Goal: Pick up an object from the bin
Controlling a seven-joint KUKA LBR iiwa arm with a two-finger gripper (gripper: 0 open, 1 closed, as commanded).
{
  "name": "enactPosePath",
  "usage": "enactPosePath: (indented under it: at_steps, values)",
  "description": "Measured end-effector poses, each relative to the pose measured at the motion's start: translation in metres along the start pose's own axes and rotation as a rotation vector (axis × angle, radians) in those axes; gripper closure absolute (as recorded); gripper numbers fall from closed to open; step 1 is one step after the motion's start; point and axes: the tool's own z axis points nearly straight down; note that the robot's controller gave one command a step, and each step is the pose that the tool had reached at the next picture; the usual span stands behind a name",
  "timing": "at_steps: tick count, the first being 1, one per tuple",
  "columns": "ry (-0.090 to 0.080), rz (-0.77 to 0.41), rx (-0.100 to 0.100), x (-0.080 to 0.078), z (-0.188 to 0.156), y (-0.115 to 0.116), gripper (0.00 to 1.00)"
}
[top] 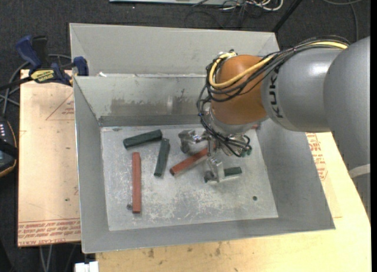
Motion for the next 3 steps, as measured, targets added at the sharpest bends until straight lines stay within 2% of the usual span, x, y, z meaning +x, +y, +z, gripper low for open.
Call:
enactPosePath:
  at_steps: [1,2,3]
  values:
    - [-0.013,0.002,0.006,-0.003,-0.008,-0.002,1.0]
    - [-0.013,-0.12,0.005,-0.005,-0.056,0.016,1.0]
    - [-0.017,-0.135,0.01,-0.006,-0.143,-0.005,1.0]
